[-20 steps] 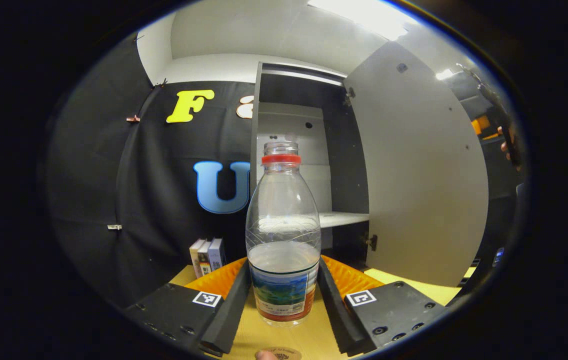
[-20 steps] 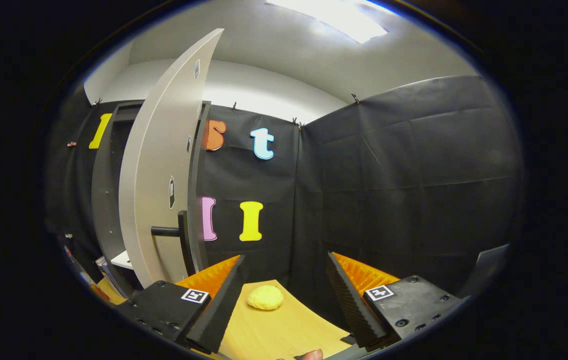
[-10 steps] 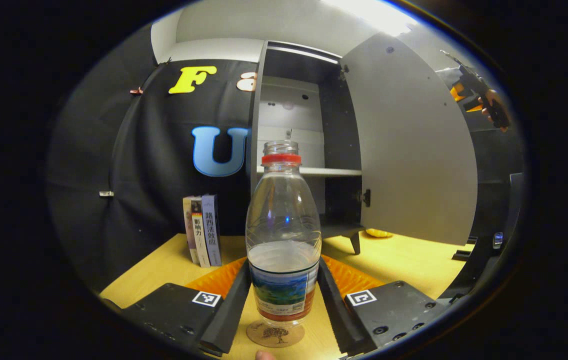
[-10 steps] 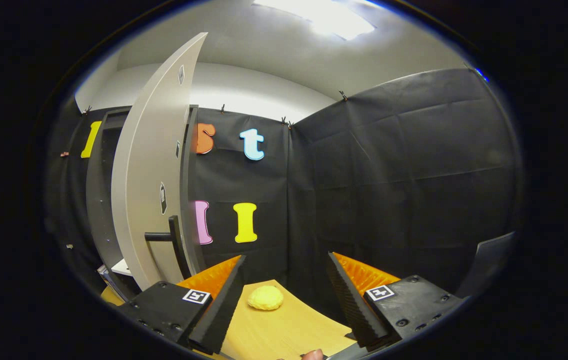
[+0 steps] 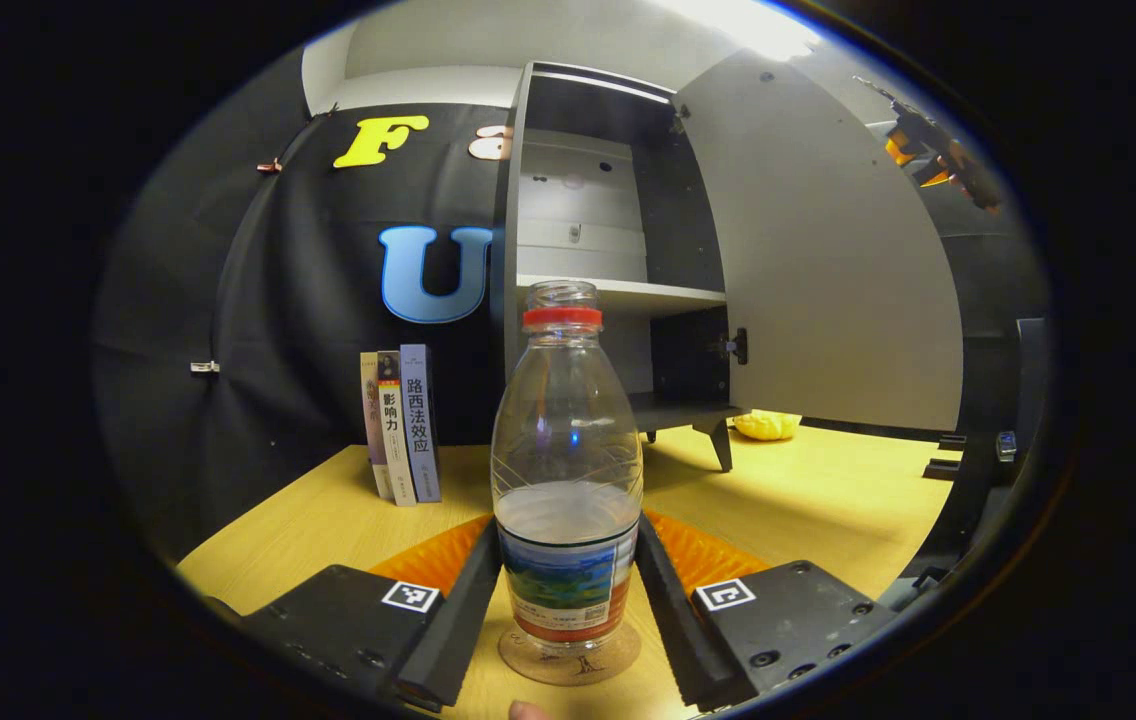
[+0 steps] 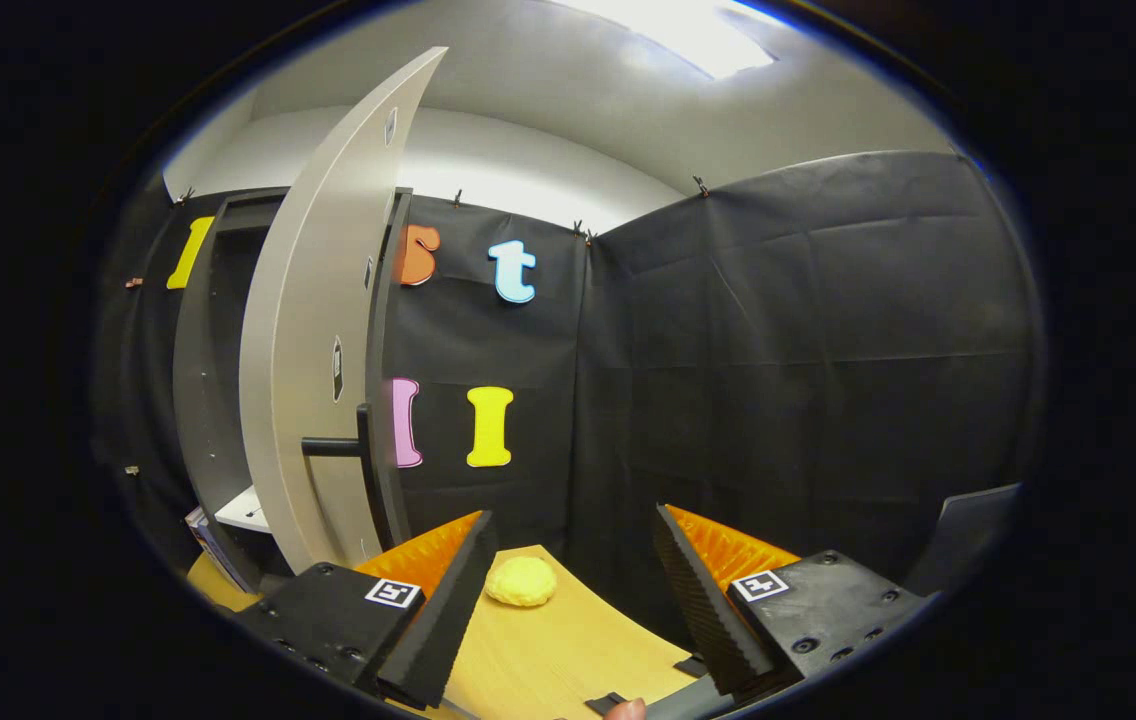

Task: Open the cabinet door with the right hand, grasp the bottle in the cabinet with the left hand and place it on the coaster, then close the cabinet door with the right hand.

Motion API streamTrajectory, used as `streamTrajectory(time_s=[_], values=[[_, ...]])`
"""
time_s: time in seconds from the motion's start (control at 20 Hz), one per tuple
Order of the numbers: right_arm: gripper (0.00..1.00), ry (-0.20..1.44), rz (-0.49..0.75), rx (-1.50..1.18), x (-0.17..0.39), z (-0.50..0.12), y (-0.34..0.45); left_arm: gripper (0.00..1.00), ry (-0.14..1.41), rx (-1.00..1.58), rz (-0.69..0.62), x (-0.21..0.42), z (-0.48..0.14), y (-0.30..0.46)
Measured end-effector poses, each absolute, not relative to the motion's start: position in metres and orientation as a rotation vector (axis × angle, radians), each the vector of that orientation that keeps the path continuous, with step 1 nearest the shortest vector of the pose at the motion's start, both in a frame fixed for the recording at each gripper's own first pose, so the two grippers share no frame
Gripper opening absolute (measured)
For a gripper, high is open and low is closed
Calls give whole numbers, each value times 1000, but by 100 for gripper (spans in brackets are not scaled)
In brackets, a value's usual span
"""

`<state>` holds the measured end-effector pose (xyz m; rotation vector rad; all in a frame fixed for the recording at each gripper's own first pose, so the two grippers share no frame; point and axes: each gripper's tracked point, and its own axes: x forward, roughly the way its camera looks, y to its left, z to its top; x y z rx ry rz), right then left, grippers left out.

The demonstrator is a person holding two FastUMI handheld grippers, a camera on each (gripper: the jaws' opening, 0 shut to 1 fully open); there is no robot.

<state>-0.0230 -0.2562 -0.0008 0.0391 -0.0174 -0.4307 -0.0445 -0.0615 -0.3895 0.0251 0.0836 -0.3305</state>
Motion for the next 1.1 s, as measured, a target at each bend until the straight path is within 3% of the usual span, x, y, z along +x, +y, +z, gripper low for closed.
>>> streamTrajectory(time_s=[0.5, 0.65, 1.1], values=[[97, 28, -424, 47, -17, -13, -258, 82, 163, -21, -323, -41, -414, -59], [97, 35, -411, 54, -14, -16, -258, 95, 206, -66, -326, -45, -414, -59], [97, 14, -379, 53, -7, -17, -264, 95, 215, -37, -257, -59, -371, -39]])
